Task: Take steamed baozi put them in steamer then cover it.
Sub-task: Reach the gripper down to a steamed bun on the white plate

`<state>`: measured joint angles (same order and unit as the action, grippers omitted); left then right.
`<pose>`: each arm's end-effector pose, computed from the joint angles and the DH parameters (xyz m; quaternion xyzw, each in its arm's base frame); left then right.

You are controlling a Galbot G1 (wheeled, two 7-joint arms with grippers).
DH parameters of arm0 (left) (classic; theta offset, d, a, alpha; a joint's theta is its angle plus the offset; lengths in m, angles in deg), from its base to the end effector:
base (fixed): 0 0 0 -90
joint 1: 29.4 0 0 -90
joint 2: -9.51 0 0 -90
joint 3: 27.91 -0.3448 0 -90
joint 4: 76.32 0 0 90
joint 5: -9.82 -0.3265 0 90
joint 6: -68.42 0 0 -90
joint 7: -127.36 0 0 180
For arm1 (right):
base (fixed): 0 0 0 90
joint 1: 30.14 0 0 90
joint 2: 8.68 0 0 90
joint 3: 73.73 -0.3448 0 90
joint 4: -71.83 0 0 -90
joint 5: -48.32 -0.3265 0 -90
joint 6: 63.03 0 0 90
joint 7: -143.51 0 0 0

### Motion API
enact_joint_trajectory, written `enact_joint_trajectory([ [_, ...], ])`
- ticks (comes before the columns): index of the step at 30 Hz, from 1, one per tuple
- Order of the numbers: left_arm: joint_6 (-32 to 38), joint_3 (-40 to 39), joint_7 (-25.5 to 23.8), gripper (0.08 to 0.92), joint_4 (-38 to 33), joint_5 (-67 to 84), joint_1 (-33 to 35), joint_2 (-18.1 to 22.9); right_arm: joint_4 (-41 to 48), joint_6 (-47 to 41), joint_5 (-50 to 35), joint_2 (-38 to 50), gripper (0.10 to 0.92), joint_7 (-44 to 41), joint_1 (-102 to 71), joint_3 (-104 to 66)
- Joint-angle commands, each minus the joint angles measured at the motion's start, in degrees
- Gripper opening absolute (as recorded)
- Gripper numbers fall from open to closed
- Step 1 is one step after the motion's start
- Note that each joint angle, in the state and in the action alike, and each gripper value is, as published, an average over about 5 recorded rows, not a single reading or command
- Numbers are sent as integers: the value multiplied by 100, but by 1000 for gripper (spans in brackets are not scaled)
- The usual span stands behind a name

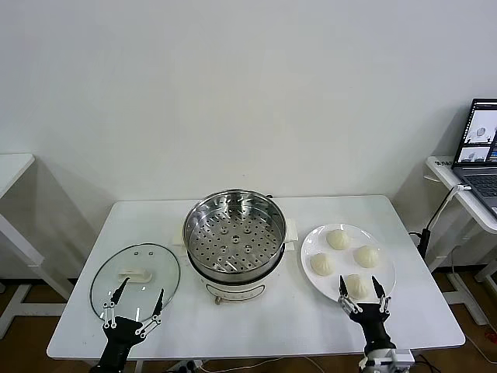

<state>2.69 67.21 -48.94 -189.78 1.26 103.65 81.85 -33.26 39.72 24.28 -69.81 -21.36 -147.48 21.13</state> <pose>0.0838 0.0906 -0.3473 0.0736 0.9743 0.2056 0.0547 0.1686 -0.1020 -0.3578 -0.0291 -0.9992 0.0047 0.0274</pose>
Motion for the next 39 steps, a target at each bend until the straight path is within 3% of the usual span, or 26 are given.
enact_joint_trajectory([
  [1,25,-31,2,823,-65,-26,25,-12,335,-545,-490,483,823,95,1312,0],
  [11,127,-35,11,823,-145,-59,66,-16,2059,-1249,-1718,1217,823,-244,4242,1241],
  [14,137,-36,12,823,-172,-61,63,-19,2833,-1359,-1848,1456,823,-822,5119,1956],
  [17,143,-45,13,823,-190,-67,63,-16,3558,-1729,-1831,1706,823,-1966,5858,2666],
  [22,146,-46,17,823,-203,-86,84,11,4601,-2062,-745,1954,823,-4437,6995,3715],
  [29,121,-16,61,823,-218,-110,116,80,6118,-1174,1105,1631,823,-7596,8367,4689],
  [32,92,-9,105,823,-226,-127,132,117,6327,-988,1810,1460,823,-8338,8675,4917],
  [39,105,12,114,823,-225,-163,183,182,6356,-865,2785,1192,823,-9137,9072,5471],
])
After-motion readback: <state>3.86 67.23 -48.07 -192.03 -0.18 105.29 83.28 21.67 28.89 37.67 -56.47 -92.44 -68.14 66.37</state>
